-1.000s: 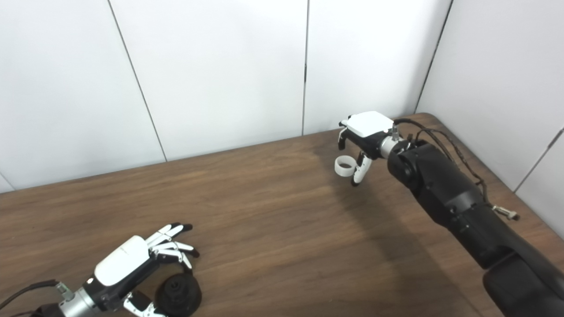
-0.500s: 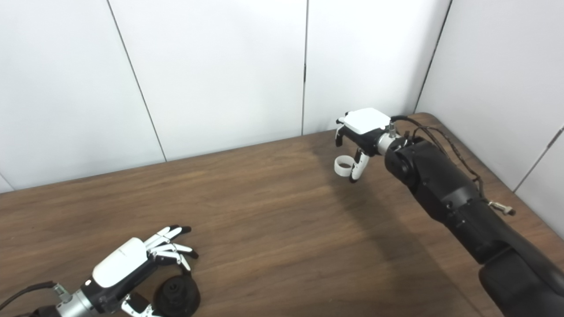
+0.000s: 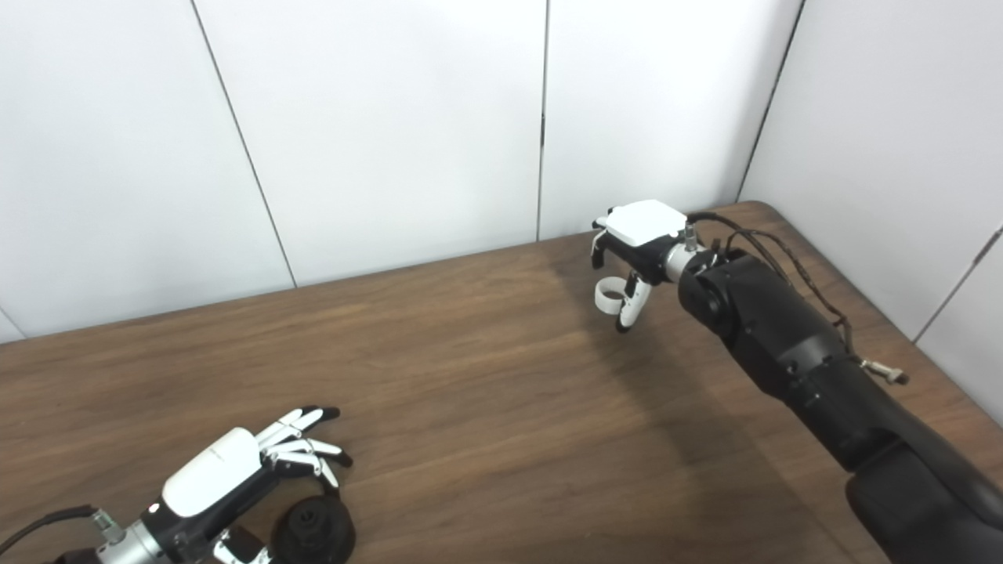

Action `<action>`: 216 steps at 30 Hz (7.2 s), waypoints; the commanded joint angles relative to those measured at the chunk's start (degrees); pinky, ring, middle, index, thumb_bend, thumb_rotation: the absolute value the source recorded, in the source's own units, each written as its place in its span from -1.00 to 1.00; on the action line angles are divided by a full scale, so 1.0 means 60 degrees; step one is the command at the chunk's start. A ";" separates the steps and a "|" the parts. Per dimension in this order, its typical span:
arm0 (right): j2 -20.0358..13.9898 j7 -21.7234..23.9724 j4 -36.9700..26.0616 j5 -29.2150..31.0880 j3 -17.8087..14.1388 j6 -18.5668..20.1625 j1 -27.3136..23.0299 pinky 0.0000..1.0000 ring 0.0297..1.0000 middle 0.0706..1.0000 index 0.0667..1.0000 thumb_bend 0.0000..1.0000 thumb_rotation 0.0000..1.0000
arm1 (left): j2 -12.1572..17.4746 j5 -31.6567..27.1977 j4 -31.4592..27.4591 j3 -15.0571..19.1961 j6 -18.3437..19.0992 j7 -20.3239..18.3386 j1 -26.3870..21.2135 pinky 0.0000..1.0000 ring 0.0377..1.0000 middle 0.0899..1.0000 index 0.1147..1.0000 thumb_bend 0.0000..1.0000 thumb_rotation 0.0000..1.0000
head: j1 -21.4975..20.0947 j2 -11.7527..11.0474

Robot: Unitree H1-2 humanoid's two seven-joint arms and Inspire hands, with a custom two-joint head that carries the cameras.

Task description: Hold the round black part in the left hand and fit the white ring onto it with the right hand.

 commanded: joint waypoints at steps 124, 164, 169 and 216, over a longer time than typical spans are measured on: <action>0.0434 0.0436 -0.3473 0.1129 -0.0098 -0.2059 -0.0809 1.00 1.00 0.51 -0.11 0.05 -0.72 | -0.0398 0.0336 0.0776 0.0524 0.0000 -0.0642 -0.0095 1.00 0.94 0.47 -0.17 0.05 -0.88 | 0.0455 0.0252; 0.3217 0.2517 -0.7252 0.3701 0.0292 -0.2942 -0.0312 1.00 0.96 0.43 -0.12 0.05 -0.72 | -0.1993 0.1543 -0.0251 0.3015 0.0016 -0.3120 0.0857 1.00 0.94 0.45 -0.17 0.05 -0.88 | 0.4195 0.1307; 0.3147 0.2611 -0.7527 0.3822 0.0233 -0.2867 -0.0087 1.00 0.99 0.45 -0.12 0.05 -0.72 | -0.2137 0.1639 -0.0413 0.3415 0.0022 -0.3540 0.0977 1.00 0.94 0.46 -0.17 0.05 -0.88 | 0.4355 0.1434; 0.2850 0.2873 -0.7300 0.3745 0.0444 -0.3199 0.1202 1.00 1.00 0.47 -0.12 0.05 -0.72 | -0.2266 0.1393 -0.1124 0.4290 0.0003 -0.4434 0.1234 1.00 0.89 0.43 -0.17 0.05 -0.88 | 0.4529 0.2155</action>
